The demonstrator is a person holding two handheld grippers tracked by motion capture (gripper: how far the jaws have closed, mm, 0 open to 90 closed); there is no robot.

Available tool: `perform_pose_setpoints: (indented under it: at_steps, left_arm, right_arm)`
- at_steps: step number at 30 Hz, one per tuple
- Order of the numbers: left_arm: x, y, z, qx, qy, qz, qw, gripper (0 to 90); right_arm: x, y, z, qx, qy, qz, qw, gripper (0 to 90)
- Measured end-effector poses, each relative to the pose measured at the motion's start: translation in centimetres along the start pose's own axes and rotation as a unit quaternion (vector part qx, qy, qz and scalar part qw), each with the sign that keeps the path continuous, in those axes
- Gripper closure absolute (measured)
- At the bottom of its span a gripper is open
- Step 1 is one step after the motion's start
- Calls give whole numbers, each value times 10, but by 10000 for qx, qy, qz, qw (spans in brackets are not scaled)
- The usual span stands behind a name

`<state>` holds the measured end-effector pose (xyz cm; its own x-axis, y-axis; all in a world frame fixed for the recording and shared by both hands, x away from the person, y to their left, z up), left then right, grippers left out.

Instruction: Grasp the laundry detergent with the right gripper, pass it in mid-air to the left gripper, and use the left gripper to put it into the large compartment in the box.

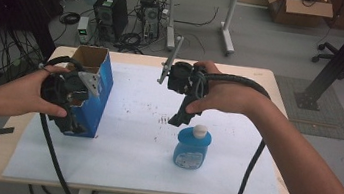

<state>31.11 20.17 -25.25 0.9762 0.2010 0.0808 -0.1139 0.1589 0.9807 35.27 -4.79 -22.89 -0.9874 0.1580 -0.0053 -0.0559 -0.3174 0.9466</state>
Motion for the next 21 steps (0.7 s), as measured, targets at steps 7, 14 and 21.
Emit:
perform_pose_setpoints:
  at_steps: [7,14,21]
  left_arm:
    - [0,0,3,9,28,-7,10000,73]
    - [1,1,9,12,44,-1,10000,73]
    - [2,3,19,-33,-1,68,10000,73]
  right_arm:
    - [0,5,-4,2,16,-34,10000,46]
    - [0,13,-13,-17,-38,-57,10000,48]
    - [0,23,-27,-76,-122,-49,9999,49]
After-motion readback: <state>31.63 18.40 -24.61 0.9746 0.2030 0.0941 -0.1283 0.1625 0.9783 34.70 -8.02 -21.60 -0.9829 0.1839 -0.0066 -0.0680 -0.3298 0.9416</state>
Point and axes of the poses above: each handheld gripper's, and its own axes: y roughly backward along the jaws, z roughly out of its top, x roughly to its left, the point moved 4 cm from there along -y, roughly forward along the jaws, and after that the axes turned 6 degrees about -y, right-handed, at the moved point
